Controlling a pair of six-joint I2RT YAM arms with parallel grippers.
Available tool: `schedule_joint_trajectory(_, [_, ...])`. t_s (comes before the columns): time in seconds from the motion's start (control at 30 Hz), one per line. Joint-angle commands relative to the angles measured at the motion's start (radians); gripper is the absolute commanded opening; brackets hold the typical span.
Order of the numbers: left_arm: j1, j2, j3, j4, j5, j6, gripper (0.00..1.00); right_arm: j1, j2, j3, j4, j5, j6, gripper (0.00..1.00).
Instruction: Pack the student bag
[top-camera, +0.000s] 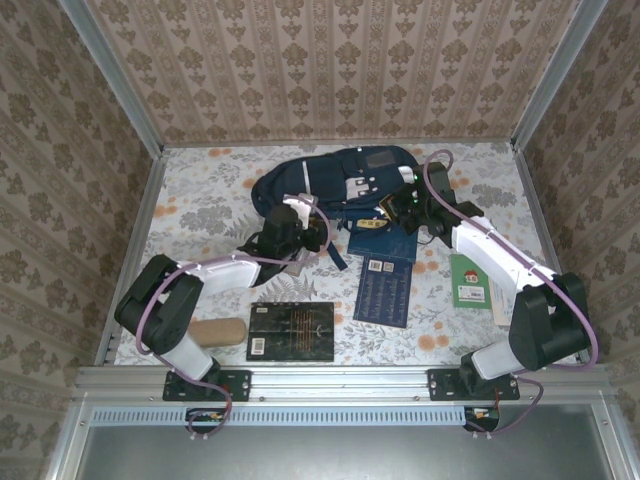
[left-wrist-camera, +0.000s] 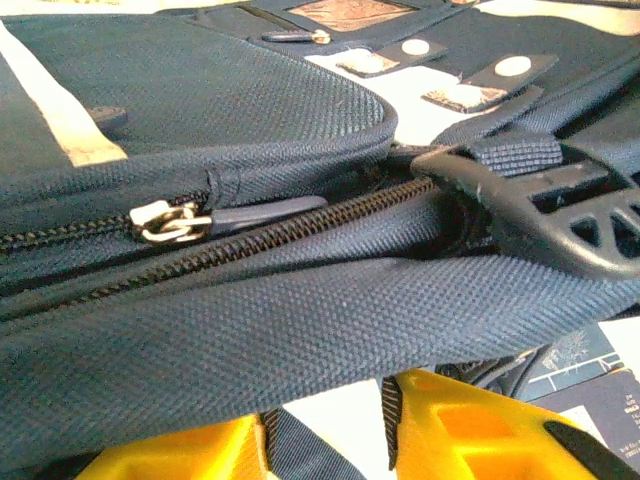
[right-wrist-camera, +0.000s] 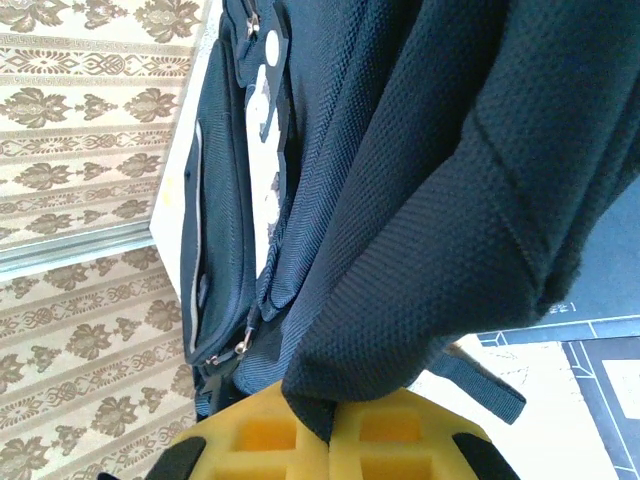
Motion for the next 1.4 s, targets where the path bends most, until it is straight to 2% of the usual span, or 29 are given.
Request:
schedule_joint_trajectory(0.0, [-0.025, -0.024, -0.032, 0.085, -0.072, 0.048, 0.35, -0.006, -0.006, 0.071, 0.009, -0.099, 0.031, 0.0])
schedule_joint_trajectory(0.07, [-0.059, -0.019, -0.054, 0.149, -0.117, 0.117, 0.34, -0.006, -0.005, 0.082, 0.011, -0.113, 0.042, 0.0])
schedule_joint_trajectory(0.17, [-0.122, 0.016, -0.11, 0.347, -0.225, 0.26, 0.37, -0.007, -0.006, 0.104, -0.001, -0.119, 0.043, 0.0])
schedule_joint_trajectory(0.37, [-0.182, 0.195, -0.191, 0.821, -0.239, 0.447, 0.49, -0.006, -0.007, 0.124, -0.026, -0.11, 0.033, 0.0])
schedule_joint_trajectory(0.47, [-0.181, 0.219, -0.177, 0.818, -0.246, 0.43, 0.44, -0.005, -0.009, 0.13, -0.034, -0.108, 0.031, 0.0])
schedule_joint_trajectory(0.63, [-0.154, 0.214, -0.163, 0.818, -0.21, 0.411, 0.29, -0.005, -0.016, 0.136, -0.049, -0.097, 0.02, 0.0])
schedule_joint_trajectory(0.8, [-0.117, 0.216, -0.165, 0.816, -0.136, 0.421, 0.23, -0.005, -0.015, 0.133, -0.046, -0.1, 0.021, 0.0])
schedule_joint_trajectory(1.07, [-0.109, 0.22, -0.159, 0.815, -0.113, 0.471, 0.24, -0.004, -0.012, 0.127, -0.044, -0.099, 0.017, 0.0])
schedule_joint_trajectory(1.3, [-0.109, 0.227, -0.162, 0.815, -0.116, 0.505, 0.34, -0.005, -0.006, 0.127, -0.039, -0.1, 0.019, 0.0])
schedule_joint_trajectory(1.37, [-0.109, 0.226, -0.161, 0.814, -0.121, 0.512, 0.34, -0.005, -0.003, 0.127, -0.039, -0.1, 0.019, 0.0])
